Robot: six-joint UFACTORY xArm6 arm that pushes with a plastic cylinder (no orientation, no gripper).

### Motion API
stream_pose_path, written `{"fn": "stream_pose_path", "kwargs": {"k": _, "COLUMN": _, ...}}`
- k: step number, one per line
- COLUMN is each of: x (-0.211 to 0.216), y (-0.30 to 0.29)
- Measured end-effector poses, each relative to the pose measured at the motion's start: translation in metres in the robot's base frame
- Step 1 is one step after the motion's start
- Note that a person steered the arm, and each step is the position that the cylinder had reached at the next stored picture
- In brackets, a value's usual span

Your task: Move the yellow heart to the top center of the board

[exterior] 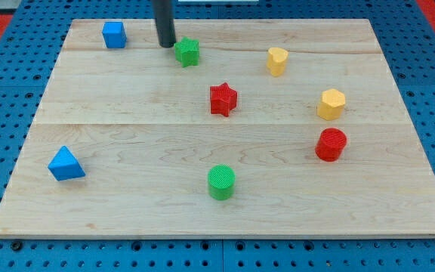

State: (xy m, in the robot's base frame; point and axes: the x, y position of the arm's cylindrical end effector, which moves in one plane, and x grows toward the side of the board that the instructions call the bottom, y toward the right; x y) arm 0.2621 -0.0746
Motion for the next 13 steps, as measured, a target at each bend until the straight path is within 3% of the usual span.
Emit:
{"fn": "stream_pose_path", "kwargs": {"k": 1, "x": 0.041, "y": 0.052}}
{"fn": "stream_pose_path", "kwargs": {"k": 3, "x": 0.044, "y": 0.093}}
{"fn": "stream_pose_path", "kwargs": {"k": 4, "x": 0.048, "y": 0.152}}
{"fn": "stream_pose_path", "kwargs": {"k": 6, "x": 0.081, "y": 0.19}}
{"fn": "stream_pose_path", "kwargs": {"k": 8, "x": 0.014, "y": 0.18}}
{"fn": "stream_pose_path", "kwargs": {"k": 12, "x": -0.031, "y": 0.203}}
{"fn": "stream_pose_path", "kwargs": {"k": 13, "x": -0.033, "y": 0.155}}
